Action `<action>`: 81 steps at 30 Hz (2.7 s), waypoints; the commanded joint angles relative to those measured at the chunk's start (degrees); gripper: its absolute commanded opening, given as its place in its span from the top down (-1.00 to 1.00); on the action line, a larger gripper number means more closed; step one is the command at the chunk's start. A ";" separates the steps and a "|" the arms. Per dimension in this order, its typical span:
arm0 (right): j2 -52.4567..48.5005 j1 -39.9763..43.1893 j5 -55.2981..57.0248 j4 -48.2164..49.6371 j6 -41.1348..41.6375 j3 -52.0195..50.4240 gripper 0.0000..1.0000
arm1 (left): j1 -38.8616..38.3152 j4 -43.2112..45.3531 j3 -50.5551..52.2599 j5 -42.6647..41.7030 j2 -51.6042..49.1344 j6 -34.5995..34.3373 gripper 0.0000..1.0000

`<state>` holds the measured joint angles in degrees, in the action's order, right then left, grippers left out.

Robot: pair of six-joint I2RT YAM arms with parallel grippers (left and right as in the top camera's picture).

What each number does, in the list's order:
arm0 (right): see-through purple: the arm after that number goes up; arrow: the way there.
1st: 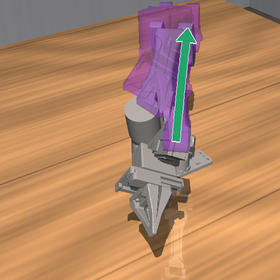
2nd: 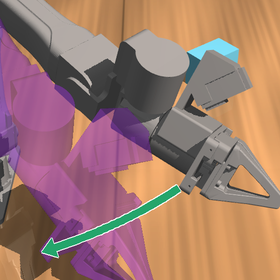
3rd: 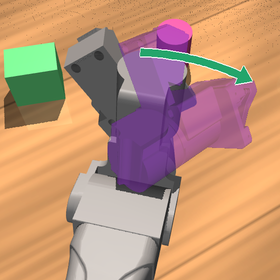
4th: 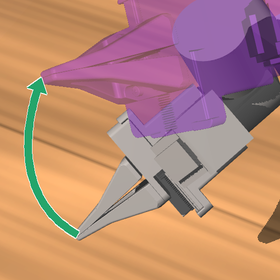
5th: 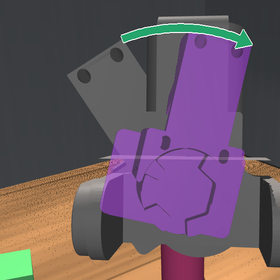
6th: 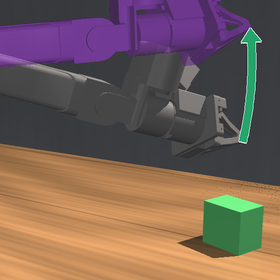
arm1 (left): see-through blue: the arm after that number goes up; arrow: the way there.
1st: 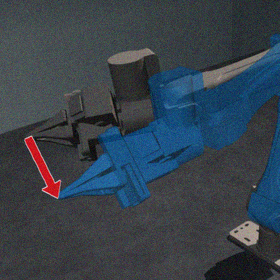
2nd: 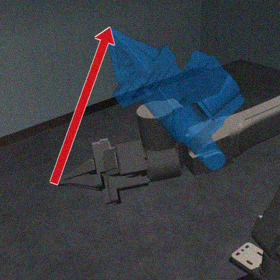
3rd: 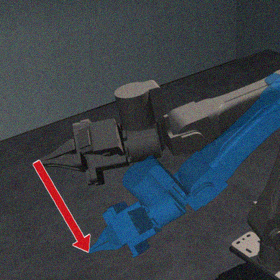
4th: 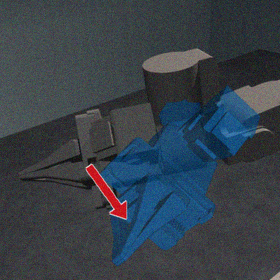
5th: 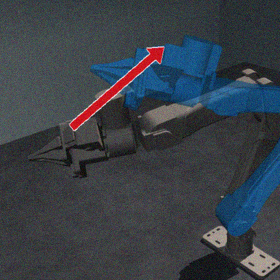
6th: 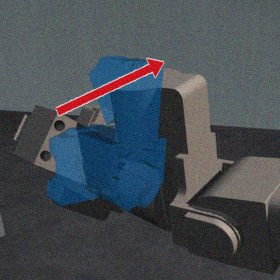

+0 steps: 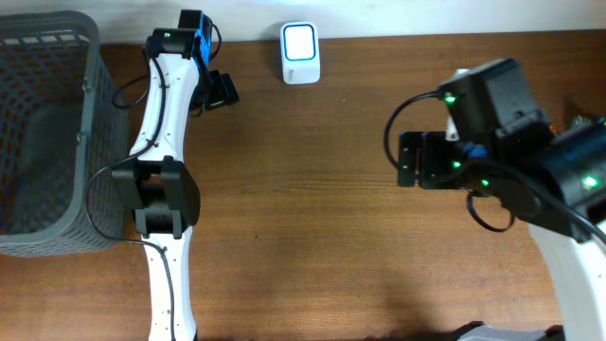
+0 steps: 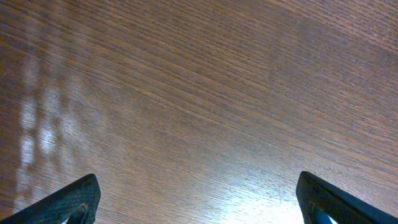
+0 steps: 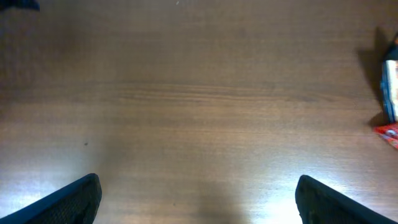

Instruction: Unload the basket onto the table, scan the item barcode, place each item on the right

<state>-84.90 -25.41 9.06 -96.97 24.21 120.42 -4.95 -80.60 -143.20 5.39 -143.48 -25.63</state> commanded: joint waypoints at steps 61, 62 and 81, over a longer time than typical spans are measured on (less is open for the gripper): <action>84.72 21.18 -9.92 92.39 -25.92 -120.10 -0.97 | 0.24 -0.07 -0.31 0.00 0.00 -0.48 -0.98; 84.72 21.18 -9.97 92.39 -25.88 -120.10 -0.97 | 0.24 -0.07 -0.31 0.00 0.00 -0.48 -0.98; 84.72 21.31 -9.73 92.45 -25.29 -120.10 -0.97 | 0.24 -0.07 -0.31 0.00 0.00 -0.48 -0.98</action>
<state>-0.78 -3.84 -1.39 -4.49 -1.19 0.89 -4.95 -80.62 -143.20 5.37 -143.48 -25.63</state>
